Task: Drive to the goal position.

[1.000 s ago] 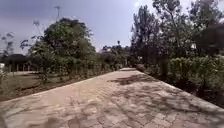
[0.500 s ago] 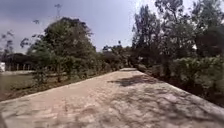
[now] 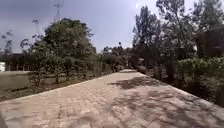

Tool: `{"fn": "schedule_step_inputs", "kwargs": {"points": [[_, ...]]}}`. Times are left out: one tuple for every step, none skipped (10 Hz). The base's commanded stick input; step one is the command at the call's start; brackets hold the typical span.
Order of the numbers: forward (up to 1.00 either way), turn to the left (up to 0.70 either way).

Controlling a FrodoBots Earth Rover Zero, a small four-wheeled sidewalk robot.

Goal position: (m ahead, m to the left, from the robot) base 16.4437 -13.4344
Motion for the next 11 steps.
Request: {"fn": "schedule_step_inputs", "kwargs": {"points": [[0.5,0.0],[0.5,0.0],[0.5,0.0],[0.5,0.0],[0.5,0.0],[0.5,0.0],[0.5,0.0],[0.5,0.0],[0.5,0.0],[0.5,0.0],[0.5,0.0]]}}
